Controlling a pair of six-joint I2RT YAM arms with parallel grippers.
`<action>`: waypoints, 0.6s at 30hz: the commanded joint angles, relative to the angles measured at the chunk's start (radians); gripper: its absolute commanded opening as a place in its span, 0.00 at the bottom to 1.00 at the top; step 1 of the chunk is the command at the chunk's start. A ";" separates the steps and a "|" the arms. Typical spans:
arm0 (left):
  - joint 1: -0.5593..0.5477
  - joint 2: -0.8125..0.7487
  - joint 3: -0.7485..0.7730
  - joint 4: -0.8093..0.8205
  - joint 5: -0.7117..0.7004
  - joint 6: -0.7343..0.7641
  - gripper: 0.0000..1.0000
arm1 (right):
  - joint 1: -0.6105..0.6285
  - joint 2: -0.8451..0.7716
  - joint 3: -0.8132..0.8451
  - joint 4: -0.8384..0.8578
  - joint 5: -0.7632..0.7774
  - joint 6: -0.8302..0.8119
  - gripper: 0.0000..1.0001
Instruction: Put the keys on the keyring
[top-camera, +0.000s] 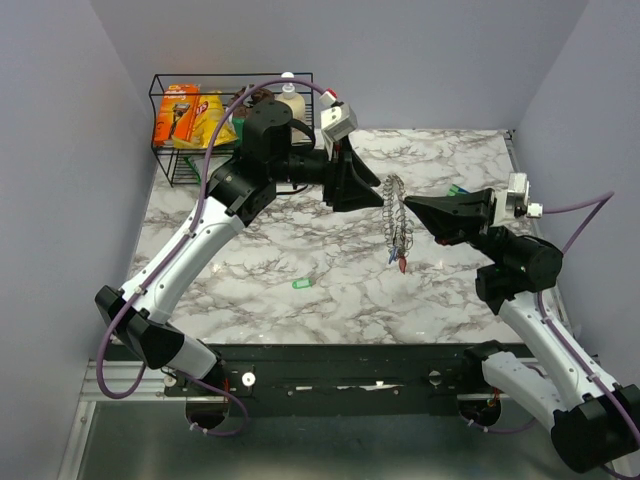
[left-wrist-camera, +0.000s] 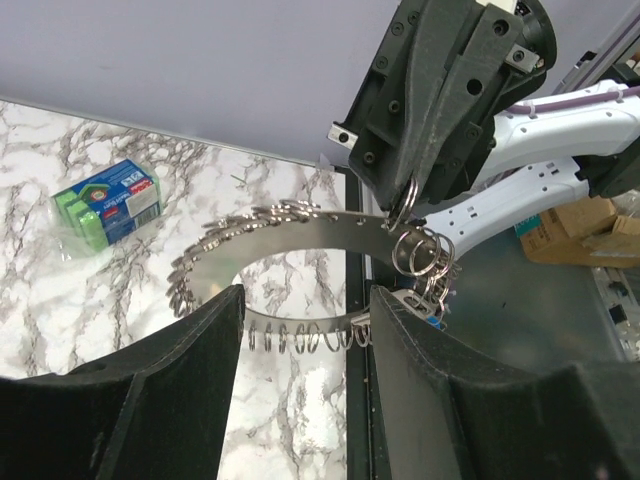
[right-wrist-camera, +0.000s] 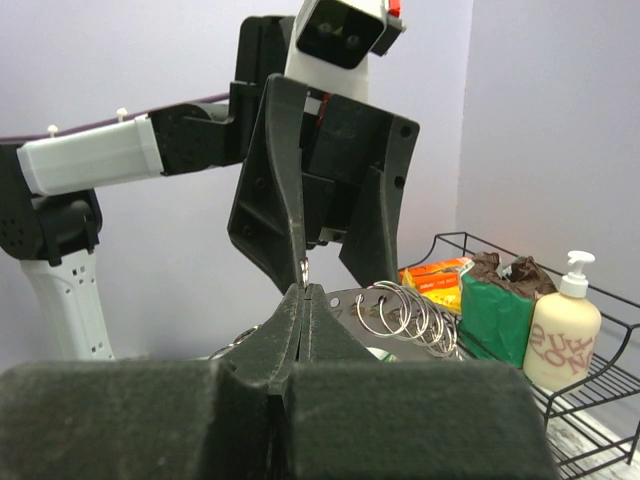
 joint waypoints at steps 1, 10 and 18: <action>-0.015 -0.037 -0.021 0.046 0.043 0.032 0.60 | 0.005 -0.001 -0.010 0.153 0.087 0.066 0.01; -0.029 -0.051 -0.055 0.153 0.063 -0.006 0.58 | 0.005 0.047 -0.013 0.239 0.083 0.150 0.01; -0.030 -0.071 -0.099 0.300 0.080 -0.058 0.56 | 0.003 0.047 -0.019 0.244 0.083 0.155 0.01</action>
